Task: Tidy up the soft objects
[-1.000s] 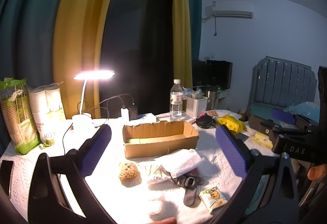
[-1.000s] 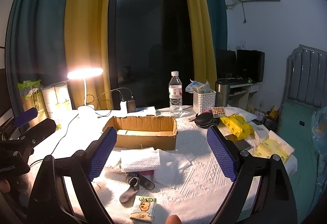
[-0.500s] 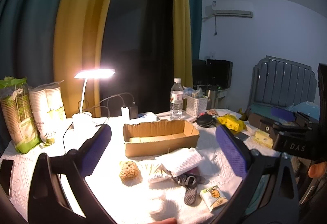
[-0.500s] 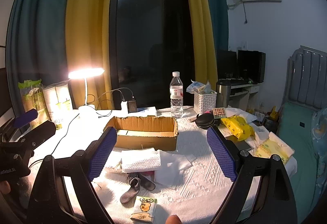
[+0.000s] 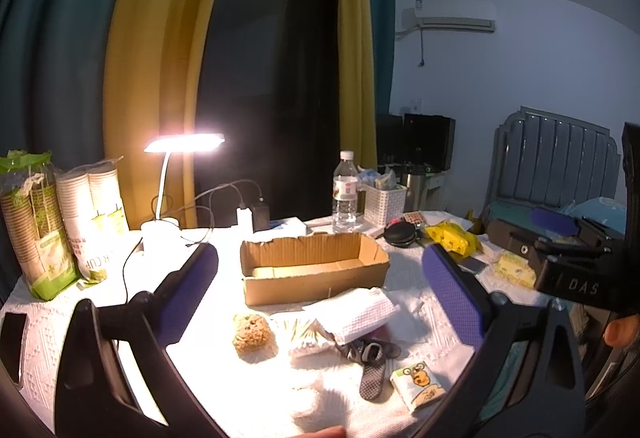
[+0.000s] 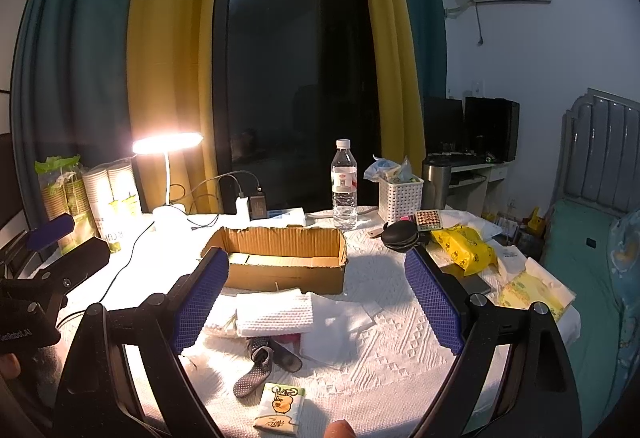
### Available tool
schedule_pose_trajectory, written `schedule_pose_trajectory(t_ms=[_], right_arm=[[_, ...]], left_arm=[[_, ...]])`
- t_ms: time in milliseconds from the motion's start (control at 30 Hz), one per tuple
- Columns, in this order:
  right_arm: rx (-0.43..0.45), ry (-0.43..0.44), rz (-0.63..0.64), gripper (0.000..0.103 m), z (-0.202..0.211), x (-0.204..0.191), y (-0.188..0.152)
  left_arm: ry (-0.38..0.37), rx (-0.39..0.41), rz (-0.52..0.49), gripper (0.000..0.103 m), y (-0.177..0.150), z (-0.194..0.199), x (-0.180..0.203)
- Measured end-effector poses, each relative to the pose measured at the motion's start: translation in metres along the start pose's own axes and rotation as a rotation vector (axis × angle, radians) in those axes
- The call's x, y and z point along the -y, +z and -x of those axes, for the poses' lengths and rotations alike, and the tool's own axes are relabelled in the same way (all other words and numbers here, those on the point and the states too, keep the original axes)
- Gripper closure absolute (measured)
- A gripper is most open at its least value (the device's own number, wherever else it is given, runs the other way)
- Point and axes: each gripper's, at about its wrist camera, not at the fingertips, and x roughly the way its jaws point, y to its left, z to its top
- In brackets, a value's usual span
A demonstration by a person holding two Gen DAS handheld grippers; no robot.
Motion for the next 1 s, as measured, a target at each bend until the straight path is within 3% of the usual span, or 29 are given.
schedule_pose_trajectory(t_ms=[700,867,1000], right_arm=[[-0.007,-0.001,0.006,0.011,-0.002,-0.001,0.000],[-0.031,0.000,0.004,0.011,-0.008,-0.002,-0.008],[-0.080,0.007,0.009,0.011,-0.021,-0.002,-0.022]], left_arm=[[-0.003,-0.005,-0.008,0.001,0.002,-0.001,0.000],[-0.007,-0.078,-0.005,0.001,-0.011,-0.016,-0.002],[0.004,-0.184,0.008,0.001,-0.035,-0.039,-0.007]])
